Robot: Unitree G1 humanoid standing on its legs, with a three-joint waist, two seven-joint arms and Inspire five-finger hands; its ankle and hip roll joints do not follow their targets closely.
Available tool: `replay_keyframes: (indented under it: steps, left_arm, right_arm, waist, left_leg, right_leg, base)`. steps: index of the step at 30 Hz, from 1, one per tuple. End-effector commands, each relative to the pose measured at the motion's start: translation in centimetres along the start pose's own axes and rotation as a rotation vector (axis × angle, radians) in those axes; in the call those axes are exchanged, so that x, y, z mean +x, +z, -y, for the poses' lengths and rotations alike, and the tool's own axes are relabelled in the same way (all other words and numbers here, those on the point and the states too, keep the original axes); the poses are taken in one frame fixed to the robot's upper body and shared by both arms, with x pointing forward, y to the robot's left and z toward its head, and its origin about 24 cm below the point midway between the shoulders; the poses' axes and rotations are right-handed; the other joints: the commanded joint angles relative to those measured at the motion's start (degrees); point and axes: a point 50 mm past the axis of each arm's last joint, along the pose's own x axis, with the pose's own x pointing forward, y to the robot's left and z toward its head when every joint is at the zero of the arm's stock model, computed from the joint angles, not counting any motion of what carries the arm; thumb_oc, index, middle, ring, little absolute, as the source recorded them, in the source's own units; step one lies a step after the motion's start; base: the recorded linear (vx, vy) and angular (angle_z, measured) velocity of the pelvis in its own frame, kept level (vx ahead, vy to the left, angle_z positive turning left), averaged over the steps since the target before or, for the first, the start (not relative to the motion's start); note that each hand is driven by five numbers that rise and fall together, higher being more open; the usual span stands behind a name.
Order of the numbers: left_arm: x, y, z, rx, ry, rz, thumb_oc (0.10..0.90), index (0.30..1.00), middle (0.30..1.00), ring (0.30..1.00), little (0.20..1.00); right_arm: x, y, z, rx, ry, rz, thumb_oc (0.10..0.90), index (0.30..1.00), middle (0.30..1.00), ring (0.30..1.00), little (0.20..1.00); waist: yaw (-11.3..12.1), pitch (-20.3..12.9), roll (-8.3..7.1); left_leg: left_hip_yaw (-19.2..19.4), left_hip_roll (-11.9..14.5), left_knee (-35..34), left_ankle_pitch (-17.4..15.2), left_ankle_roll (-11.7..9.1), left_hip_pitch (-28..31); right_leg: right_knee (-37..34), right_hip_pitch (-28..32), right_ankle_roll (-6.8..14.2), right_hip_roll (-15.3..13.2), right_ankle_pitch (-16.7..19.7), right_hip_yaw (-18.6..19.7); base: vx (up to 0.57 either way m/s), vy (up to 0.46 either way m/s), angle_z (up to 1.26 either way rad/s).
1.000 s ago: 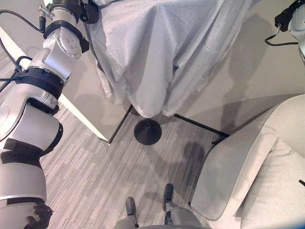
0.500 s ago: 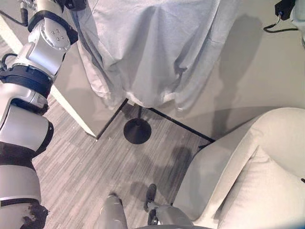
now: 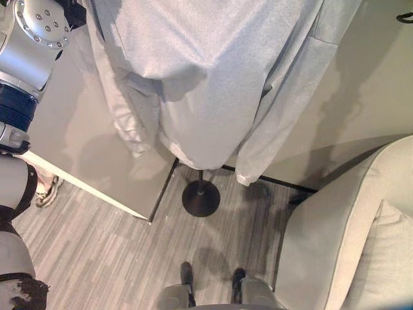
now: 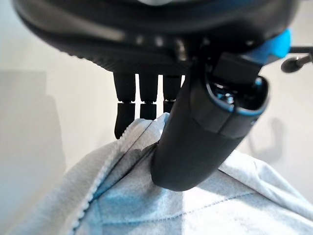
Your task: Hang the clothes on the sofa on the clothes rack.
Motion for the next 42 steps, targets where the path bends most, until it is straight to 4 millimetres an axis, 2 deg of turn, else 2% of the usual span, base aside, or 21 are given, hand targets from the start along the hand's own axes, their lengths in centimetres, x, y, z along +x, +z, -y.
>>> replay_keyframes:
  steps: [1, 3, 5, 9, 11, 17, 22, 29, 32, 33, 34, 35, 36, 37, 39, 40, 42]
  left_arm:
    - [0.9, -0.5, -4.8, 0.107, 0.174, 0.023, 0.400, 0.300, 0.300, 0.300, 0.300]
    - [1.2, 0.1, -4.4, 0.051, 0.200, 0.027, 0.400, 0.300, 0.300, 0.300, 0.300]
    - [1.0, -0.6, -4.0, 0.048, 0.188, -0.001, 0.400, 0.300, 0.300, 0.300, 0.300]
    - [0.1, -1.7, -3.0, 0.017, 0.169, -0.043, 0.400, 0.300, 0.300, 0.300, 0.300]
    - [-0.6, -2.5, -2.2, 0.013, 0.149, -0.070, 0.400, 0.300, 0.300, 0.300, 0.300]
    - [-2.5, -4.5, 0.4, 0.039, 0.060, -0.148, 0.400, 0.300, 0.300, 0.300, 0.300]
    - [-3.8, -6.3, 1.3, 0.053, 0.026, -0.225, 0.400, 0.300, 0.300, 0.300, 0.300]
    - [-6.4, -8.6, 3.0, 0.077, -0.042, -0.306, 0.400, 0.300, 0.300, 0.300, 0.300]
    - [-9.1, -9.5, 4.6, 0.030, -0.076, -0.348, 0.400, 0.300, 0.300, 0.300, 0.300]
    - [-9.2, -9.5, 4.6, 0.032, -0.078, -0.348, 0.400, 0.300, 0.300, 0.300, 0.300]
    - [-10.8, -10.0, 5.6, 0.012, -0.109, -0.372, 0.400, 0.300, 0.300, 0.300, 0.300]
    - [-11.6, -10.2, 6.1, 0.000, -0.122, -0.388, 0.400, 0.300, 0.300, 0.300, 0.300]
    - [-11.6, -10.2, 6.1, 0.001, -0.123, -0.388, 0.400, 0.300, 0.300, 0.300, 0.300]
    - [-13.2, -10.2, 7.7, -0.045, -0.162, -0.419, 0.400, 0.300, 0.300, 0.300, 0.300]
    - [-14.3, -10.0, 9.0, -0.115, -0.170, -0.453, 0.400, 0.300, 0.300, 0.300, 0.300]
    - [-14.4, -10.0, 9.0, -0.115, -0.171, -0.453, 0.400, 0.300, 0.300, 0.300, 0.300]
    - [-15.6, -9.6, 10.4, -0.185, -0.185, -0.483, 0.400, 0.300, 0.300, 0.300, 0.300]
  right_arm:
    - [1.1, -0.1, 7.8, -0.100, -0.268, -0.001, 0.400, 0.300, 0.300, 0.300, 0.300]
    - [1.2, 0.7, 7.0, -0.057, -0.248, 0.033, 0.400, 0.300, 0.300, 0.300, 0.300]
    - [1.2, 0.2, 6.8, -0.071, -0.221, 0.018, 0.400, 0.300, 0.300, 0.300, 0.300]
    - [1.0, -0.3, 5.7, -0.047, -0.183, 0.003, 0.400, 0.300, 0.300, 0.300, 0.300]
    - [0.5, -1.1, 4.2, -0.045, -0.139, -0.020, 0.400, 0.300, 0.300, 0.300, 0.300]
    - [-1.0, -3.8, 0.7, -0.048, -0.036, -0.099, 0.400, 0.300, 0.300, 0.300, 0.300]
    - [-1.5, -4.3, -0.7, -0.021, -0.009, -0.123, 0.400, 0.300, 0.300, 0.300, 0.300]
    - [-3.4, -5.6, -4.0, 0.060, 0.056, -0.173, 0.400, 0.300, 0.300, 0.300, 0.300]
    - [-5.9, -6.4, -6.6, 0.167, 0.081, -0.196, 0.400, 0.300, 0.300, 0.300, 0.300]
    - [-6.0, -6.5, -6.7, 0.167, 0.083, -0.198, 0.400, 0.300, 0.300, 0.300, 0.300]
    - [-7.6, -7.0, -8.2, 0.214, 0.110, -0.219, 0.400, 0.300, 0.300, 0.300, 0.300]
    - [-8.4, -7.4, -8.8, 0.232, 0.120, -0.238, 0.400, 0.300, 0.300, 0.300, 0.300]
    - [-8.5, -7.5, -8.9, 0.232, 0.120, -0.239, 0.400, 0.300, 0.300, 0.300, 0.300]
    - [-10.4, -8.2, -10.7, 0.269, 0.158, -0.282, 0.400, 0.300, 0.300, 0.300, 0.300]
    - [-12.0, -8.5, -12.3, 0.299, 0.192, -0.313, 0.400, 0.300, 0.300, 0.300, 0.300]
    - [-12.1, -8.5, -12.3, 0.299, 0.192, -0.314, 0.400, 0.300, 0.300, 0.300, 0.300]
    - [-13.7, -8.5, -13.7, 0.337, 0.217, -0.332, 0.400, 0.300, 0.300, 0.300, 0.300]
  waist:
    - [1.52, -6.75, -2.09]
    - [1.30, -7.39, -3.10]
    - [1.16, -8.67, -3.45]
    - [1.41, -9.63, -3.36]
    - [1.69, -9.83, -3.35]
    - [2.52, -9.08, -3.97]
    - [3.26, -8.24, -4.84]
    - [3.98, -6.79, -4.77]
    - [3.98, -5.65, -4.18]
    - [3.99, -5.76, -4.25]
    - [3.89, -5.49, -3.99]
    - [3.89, -5.55, -3.98]
    - [3.87, -5.67, -4.08]
    - [3.75, -5.40, -3.81]
    - [3.63, -5.08, -3.68]
    - [3.58, -5.26, -3.76]
    - [3.39, -5.00, -3.53]
  left_leg:
    - [2.24, 3.70, -1.21, -10.97, -4.87, 1.13]
    - [1.97, 4.52, -1.21, -9.56, -5.58, 0.91]
    - [1.73, 5.22, -1.21, -9.25, -6.05, 0.78]
    - [1.05, 6.29, -1.21, -8.72, -6.66, 1.14]
    - [0.67, 6.80, -1.21, -8.70, -6.84, 1.59]
    - [0.29, 7.86, -1.21, -8.84, -7.17, 2.18]
    - [0.02, 8.20, -1.21, -8.55, -7.29, 1.00]
    - [-0.23, 8.35, -1.21, -8.57, -7.32, -0.10]
    - [-0.63, 8.14, -1.21, -8.60, -7.15, -1.06]
    - [-0.62, 8.15, -1.21, -8.62, -7.16, -1.03]
    - [-0.51, 7.92, -1.21, -8.96, -6.91, -0.84]
    - [-0.50, 7.85, -1.21, -9.08, -6.83, -0.75]
    - [-0.54, 7.76, -1.21, -8.88, -6.76, -0.96]
    - [-0.47, 7.63, -1.21, -9.44, -6.57, -0.29]
    - [-0.54, 7.41, -1.21, -9.62, -6.34, -0.16]
    - [-0.59, 7.31, -1.21, -9.41, -6.26, -0.42]
    - [-0.66, 7.15, -1.21, -9.59, -6.08, -0.38]
  right_leg:
    - [-11.61, 7.07, 3.62, 1.73, 1.51, 2.56]
    - [-15.26, 8.79, 3.39, 3.47, 1.32, 2.90]
    - [-15.37, 9.88, 2.56, 4.87, 0.55, 1.88]
    - [-15.37, 11.06, 1.87, 6.45, -1.31, 0.58]
    - [-15.37, 11.89, 1.44, 7.08, -2.15, 0.03]
    - [-15.37, 13.26, 0.82, 7.97, -3.12, -1.26]
    - [-15.37, 12.24, 0.70, 7.93, -2.80, -1.61]
    - [-15.37, 11.65, 0.51, 7.79, -2.69, -2.16]
    - [-15.37, 11.05, 0.44, 7.37, -2.55, -2.42]
    - [-15.37, 11.08, 0.45, 7.38, -2.56, -2.42]
    - [-15.37, 11.29, 0.37, 7.21, -2.60, -2.44]
    - [-15.37, 11.40, 0.33, 7.16, -2.66, -2.45]
    - [-15.37, 11.22, 0.32, 7.07, -2.51, -2.48]
    - [-15.37, 11.85, 0.24, 6.94, -2.78, -2.31]
    - [-15.37, 11.95, 0.18, 6.72, -2.72, -2.22]
    - [-15.37, 11.73, 0.17, 6.62, -2.56, -2.26]
    - [-15.37, 11.63, 0.11, 6.39, -2.45, -2.20]
  base:
    - [0.14, -0.331, 0.19]
    - [0.10, -0.197, 0.37]
    - [0.08, -0.173, 0.35]
    - [0.07, -0.095, 0.12]
    - [0.07, -0.083, 0.11]
    - [0.04, -0.042, 0.14]
    - [-0.01, -0.019, 0.11]
    - [-0.01, -0.001, 0.10]
    - [-0.01, 0.025, 0.08]
    - [0.02, 0.034, -0.01]
    - [0.03, 0.026, -0.01]
    - [0.00, 0.000, 0.00]
    - [0.04, 0.032, 0.00]
    - [0.00, 0.000, 0.00]
    - [0.03, 0.017, 0.01]
    - [0.00, 0.000, 0.00]
    - [0.00, 0.000, 0.00]
